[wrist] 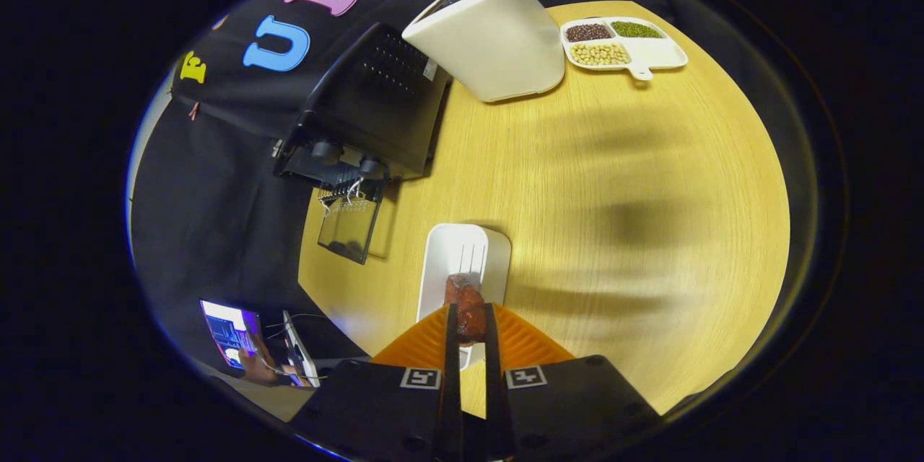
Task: Open the toaster oven, put the food inside, and close the toaster oven door.
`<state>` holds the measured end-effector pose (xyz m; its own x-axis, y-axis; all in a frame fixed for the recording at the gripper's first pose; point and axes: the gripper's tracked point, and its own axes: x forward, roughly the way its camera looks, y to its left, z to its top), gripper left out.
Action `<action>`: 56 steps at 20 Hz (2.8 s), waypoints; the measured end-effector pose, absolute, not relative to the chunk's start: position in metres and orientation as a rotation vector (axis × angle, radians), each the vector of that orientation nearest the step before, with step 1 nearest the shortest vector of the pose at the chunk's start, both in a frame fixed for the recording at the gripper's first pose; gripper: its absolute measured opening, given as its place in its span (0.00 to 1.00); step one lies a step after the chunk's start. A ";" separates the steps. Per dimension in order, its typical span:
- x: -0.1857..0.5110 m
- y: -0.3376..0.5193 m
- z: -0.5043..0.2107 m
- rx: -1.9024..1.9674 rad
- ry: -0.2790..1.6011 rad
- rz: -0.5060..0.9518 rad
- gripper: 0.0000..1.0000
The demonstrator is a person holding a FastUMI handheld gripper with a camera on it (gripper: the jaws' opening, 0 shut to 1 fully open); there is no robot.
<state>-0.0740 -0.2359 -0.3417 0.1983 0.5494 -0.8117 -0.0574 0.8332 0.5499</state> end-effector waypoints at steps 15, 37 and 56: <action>-0.077 -0.098 -0.203 0.455 0.854 0.471 0.18; 0.039 0.086 -0.282 0.870 0.640 0.195 0.18; 0.078 0.046 -0.344 0.659 0.640 -0.035 0.66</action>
<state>0.0782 0.0456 -0.3444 0.8086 0.1658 -0.5645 0.2272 0.7970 0.5596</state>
